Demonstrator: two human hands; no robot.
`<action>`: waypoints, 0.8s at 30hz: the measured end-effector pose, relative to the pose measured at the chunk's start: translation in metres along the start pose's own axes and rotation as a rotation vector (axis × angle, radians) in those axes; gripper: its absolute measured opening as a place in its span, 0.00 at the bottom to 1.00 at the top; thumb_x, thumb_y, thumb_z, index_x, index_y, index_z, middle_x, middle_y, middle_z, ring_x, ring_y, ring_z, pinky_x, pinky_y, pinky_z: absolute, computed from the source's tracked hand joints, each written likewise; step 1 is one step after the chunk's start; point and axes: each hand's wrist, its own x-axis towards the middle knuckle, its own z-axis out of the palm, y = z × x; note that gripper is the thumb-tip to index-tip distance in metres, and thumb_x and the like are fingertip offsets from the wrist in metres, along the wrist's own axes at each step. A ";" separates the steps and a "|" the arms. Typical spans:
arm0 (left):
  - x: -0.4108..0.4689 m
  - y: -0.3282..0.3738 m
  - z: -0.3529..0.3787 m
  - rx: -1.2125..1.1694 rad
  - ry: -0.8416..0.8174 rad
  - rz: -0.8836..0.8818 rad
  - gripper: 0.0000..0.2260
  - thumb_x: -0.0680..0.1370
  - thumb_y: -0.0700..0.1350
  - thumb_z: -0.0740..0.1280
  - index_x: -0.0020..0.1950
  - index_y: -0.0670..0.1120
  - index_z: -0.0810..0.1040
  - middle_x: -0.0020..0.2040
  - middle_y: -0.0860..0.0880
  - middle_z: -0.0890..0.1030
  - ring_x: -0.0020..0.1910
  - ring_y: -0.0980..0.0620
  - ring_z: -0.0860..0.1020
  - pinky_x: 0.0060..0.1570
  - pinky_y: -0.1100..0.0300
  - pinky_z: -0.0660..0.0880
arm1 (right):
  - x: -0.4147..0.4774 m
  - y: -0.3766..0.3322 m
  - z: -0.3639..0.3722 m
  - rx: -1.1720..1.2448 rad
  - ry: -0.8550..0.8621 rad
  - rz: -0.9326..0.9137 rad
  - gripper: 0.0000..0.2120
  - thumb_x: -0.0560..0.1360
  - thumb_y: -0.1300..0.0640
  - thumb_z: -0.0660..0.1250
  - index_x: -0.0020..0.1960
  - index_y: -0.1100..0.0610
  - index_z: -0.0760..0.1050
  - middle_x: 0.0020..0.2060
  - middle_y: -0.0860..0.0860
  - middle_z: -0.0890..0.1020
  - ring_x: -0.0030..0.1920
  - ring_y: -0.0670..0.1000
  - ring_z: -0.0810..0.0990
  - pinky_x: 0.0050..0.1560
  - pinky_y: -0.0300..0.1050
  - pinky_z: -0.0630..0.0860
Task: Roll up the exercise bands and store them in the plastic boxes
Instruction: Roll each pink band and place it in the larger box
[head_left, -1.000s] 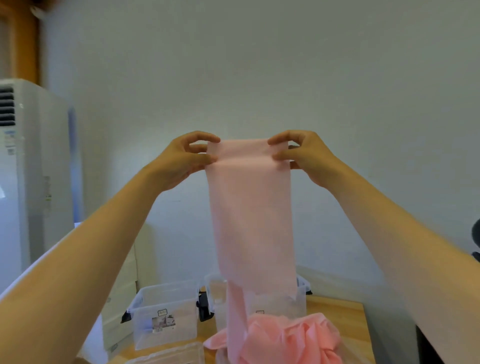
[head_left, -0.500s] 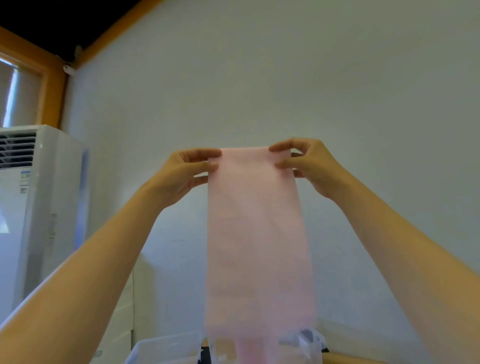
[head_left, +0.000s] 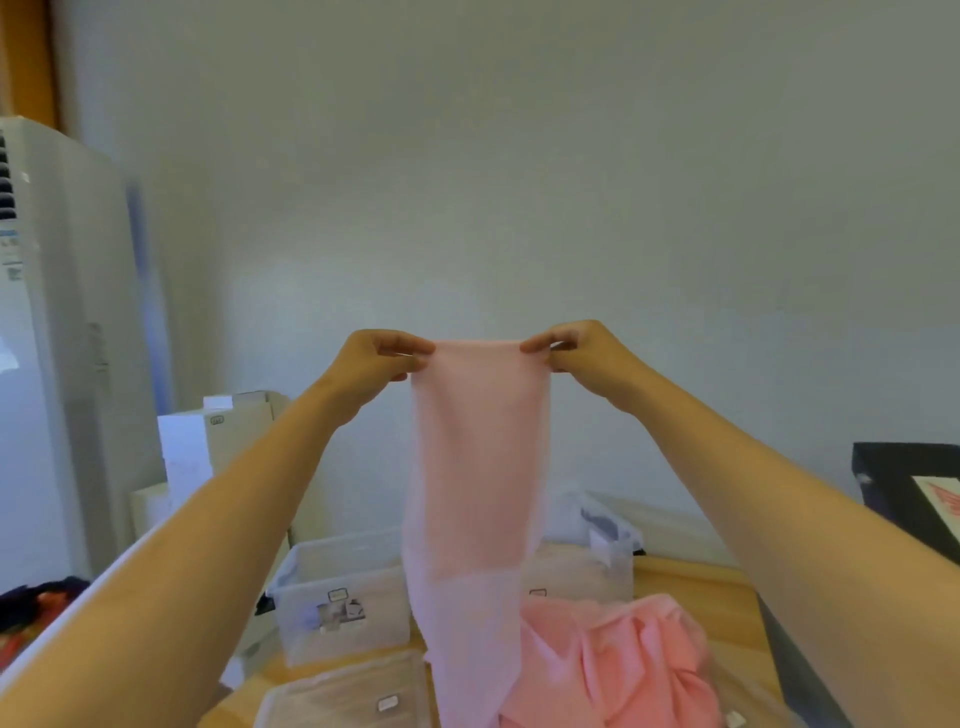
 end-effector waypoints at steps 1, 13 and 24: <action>-0.002 -0.003 0.002 0.009 -0.001 -0.004 0.11 0.77 0.34 0.68 0.47 0.50 0.83 0.49 0.51 0.83 0.50 0.54 0.79 0.52 0.62 0.75 | -0.002 0.003 0.002 -0.002 -0.006 0.009 0.17 0.75 0.72 0.59 0.52 0.55 0.81 0.41 0.49 0.80 0.42 0.44 0.77 0.37 0.26 0.70; -0.220 -0.127 0.077 -0.072 -0.280 -0.249 0.09 0.74 0.31 0.70 0.44 0.44 0.85 0.45 0.48 0.86 0.48 0.53 0.83 0.51 0.63 0.78 | -0.176 0.105 0.056 -0.014 -0.503 0.301 0.03 0.73 0.60 0.71 0.45 0.59 0.83 0.38 0.48 0.83 0.40 0.36 0.79 0.43 0.27 0.71; -0.291 -0.164 0.093 -0.251 -0.486 -0.521 0.04 0.77 0.30 0.66 0.48 0.37 0.74 0.49 0.37 0.84 0.48 0.41 0.83 0.50 0.54 0.79 | -0.238 0.161 0.092 0.159 -0.839 0.524 0.09 0.77 0.57 0.67 0.38 0.57 0.77 0.39 0.56 0.83 0.42 0.51 0.83 0.48 0.46 0.76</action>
